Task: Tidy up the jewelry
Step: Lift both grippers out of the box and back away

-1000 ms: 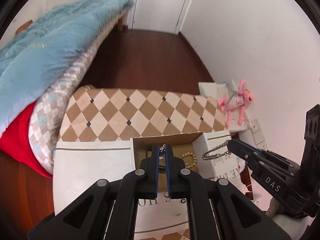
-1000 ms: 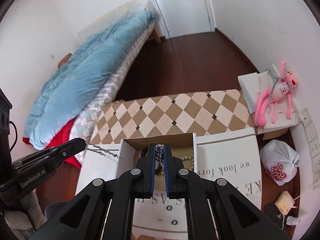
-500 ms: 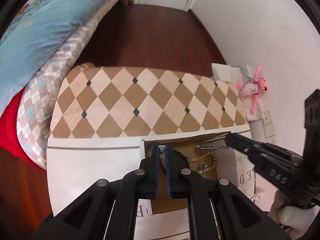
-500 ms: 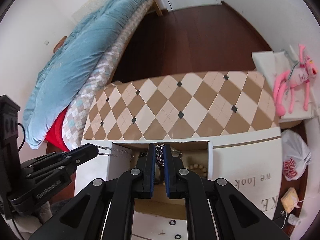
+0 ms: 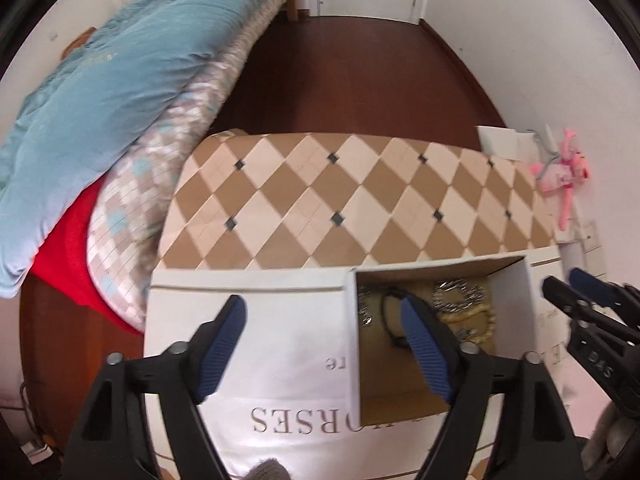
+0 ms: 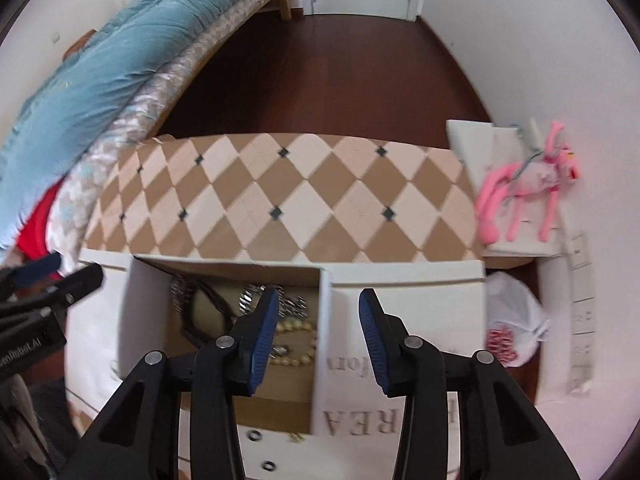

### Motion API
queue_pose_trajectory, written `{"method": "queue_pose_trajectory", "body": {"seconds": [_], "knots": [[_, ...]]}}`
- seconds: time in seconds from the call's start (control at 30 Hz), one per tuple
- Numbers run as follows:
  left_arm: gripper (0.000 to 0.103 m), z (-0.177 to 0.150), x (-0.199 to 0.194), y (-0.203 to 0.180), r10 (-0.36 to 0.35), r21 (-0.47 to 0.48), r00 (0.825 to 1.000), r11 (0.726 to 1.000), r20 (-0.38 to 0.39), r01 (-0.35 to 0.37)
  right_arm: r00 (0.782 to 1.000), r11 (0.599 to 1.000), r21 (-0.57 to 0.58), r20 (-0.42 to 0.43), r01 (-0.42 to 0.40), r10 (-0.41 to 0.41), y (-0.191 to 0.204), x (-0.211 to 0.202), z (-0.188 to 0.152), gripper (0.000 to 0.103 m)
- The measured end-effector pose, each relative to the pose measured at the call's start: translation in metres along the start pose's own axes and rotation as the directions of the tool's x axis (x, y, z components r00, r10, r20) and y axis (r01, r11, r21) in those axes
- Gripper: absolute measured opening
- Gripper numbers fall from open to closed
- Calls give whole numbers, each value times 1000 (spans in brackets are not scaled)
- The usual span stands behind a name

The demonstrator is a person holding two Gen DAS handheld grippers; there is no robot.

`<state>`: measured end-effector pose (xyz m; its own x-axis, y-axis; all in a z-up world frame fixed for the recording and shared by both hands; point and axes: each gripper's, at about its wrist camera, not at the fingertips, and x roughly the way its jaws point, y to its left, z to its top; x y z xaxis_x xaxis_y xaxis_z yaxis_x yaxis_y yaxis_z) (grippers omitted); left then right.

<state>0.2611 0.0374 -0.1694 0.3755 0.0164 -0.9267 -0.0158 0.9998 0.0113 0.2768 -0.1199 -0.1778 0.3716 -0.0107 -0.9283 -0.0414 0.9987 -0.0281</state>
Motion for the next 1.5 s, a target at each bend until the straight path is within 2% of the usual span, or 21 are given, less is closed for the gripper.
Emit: {"method": "queue_pose_trajectory", "body": {"seconds": [0.03, 0.07, 0.1, 0.17, 0.23, 0.27, 0.3, 0.47, 0.6, 0.93, 1.13, 1.5], "knots": [[91, -5, 0, 1, 6, -5, 1000, 1000, 6, -6, 1000, 1000, -2, 5, 11, -11, 0, -1, -4, 48], [96, -8, 1, 3, 12, -9, 1000, 1000, 11, -11, 1000, 1000, 0, 7, 19, -19, -1, -2, -8, 57], [97, -12, 2, 4, 18, -12, 1000, 1000, 13, -18, 1000, 1000, 1, 7, 25, -25, -2, -2, -12, 66], [98, -21, 2, 5, 25, -17, 999, 1000, 20, -25, 1000, 1000, 7, 7, 24, -24, -2, -1, -23, 76], [103, -31, 1, 5, 19, -19, 999, 1000, 38, -19, 999, 999, 3, 6, 34, -34, 0, 0, -33, 89], [103, -34, 0, 4, 20, -18, 999, 1000, 42, -19, 999, 999, 5, 6, 33, -33, 0, 0, -38, 99], [103, -38, 0, 3, 22, -17, 999, 1000, 43, -21, 999, 999, 4, 5, 33, -33, 2, 0, -42, 101], [103, -56, -2, 2, 23, -26, 999, 999, 49, -22, 998, 998, 1, 16, 64, -64, 9, -3, -62, 103], [103, -66, -8, 3, 23, -36, 998, 999, 59, -21, 998, 998, 12, 24, 58, -58, 10, -9, -72, 103], [103, -91, -58, -2, 34, -34, 988, 999, 150, -30, 992, 998, 40, 114, 49, -53, 7, -55, -96, 103], [103, -104, -93, -5, 25, -41, 979, 999, 200, -17, 979, 997, 54, 190, 58, -67, 4, -96, -110, 103], [103, -116, -152, -11, 0, -25, 956, 1000, 294, 7, 943, 996, 70, 323, 63, -83, 4, -169, -128, 103]]}}
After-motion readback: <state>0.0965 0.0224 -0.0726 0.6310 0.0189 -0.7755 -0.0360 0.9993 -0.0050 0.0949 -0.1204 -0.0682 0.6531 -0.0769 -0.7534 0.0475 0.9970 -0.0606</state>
